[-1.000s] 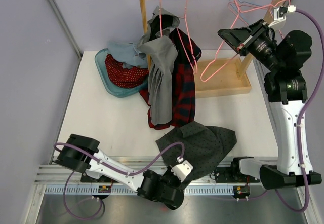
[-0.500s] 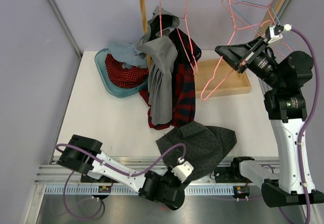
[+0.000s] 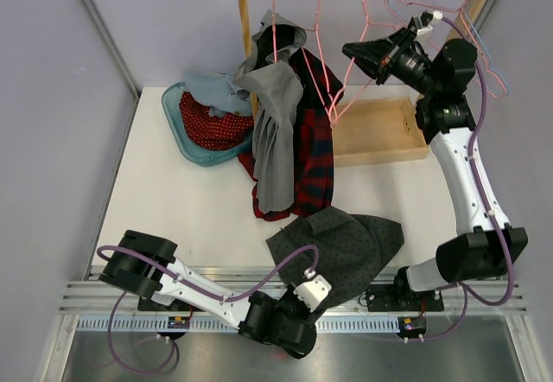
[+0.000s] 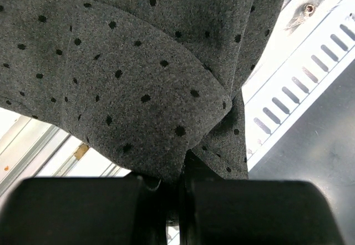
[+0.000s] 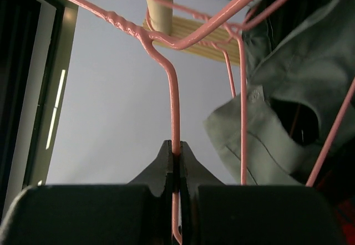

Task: Remove the skirt from the hanger

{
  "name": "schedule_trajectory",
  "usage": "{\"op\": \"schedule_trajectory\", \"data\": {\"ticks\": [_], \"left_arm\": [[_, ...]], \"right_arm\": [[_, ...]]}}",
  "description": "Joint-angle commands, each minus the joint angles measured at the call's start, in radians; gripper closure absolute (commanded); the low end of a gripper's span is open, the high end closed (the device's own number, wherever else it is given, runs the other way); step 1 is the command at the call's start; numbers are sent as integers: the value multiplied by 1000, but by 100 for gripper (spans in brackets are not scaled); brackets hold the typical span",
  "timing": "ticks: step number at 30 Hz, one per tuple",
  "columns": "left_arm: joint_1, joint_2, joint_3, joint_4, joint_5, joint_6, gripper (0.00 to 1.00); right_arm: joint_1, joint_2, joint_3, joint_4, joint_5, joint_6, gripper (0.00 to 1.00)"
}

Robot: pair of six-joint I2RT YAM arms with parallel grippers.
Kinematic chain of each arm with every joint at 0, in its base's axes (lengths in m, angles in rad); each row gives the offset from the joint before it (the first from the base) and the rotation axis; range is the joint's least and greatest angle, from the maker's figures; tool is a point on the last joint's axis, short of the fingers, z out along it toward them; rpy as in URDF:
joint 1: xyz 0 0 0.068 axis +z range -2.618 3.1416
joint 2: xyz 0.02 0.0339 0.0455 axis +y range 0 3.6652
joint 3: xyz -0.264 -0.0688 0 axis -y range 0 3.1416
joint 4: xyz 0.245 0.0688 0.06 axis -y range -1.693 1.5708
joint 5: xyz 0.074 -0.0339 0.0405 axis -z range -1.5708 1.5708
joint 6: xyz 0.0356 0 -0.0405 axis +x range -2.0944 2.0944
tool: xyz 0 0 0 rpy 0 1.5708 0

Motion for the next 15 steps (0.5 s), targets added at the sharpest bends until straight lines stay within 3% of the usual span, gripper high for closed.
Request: {"op": "schedule_trajectory", "data": {"ticks": [1,8,15], "left_arm": [[10,0,13,43,-47,-19,100],[31,-20,-22,73,-25,-19,100],[47,-25,-34,93,-10,-11,100]], "right_arm": [[5,75,160,152,-5,35,100],[5,259,369,217,14,123,100],[5,270,235,330,36,210,100]]}}
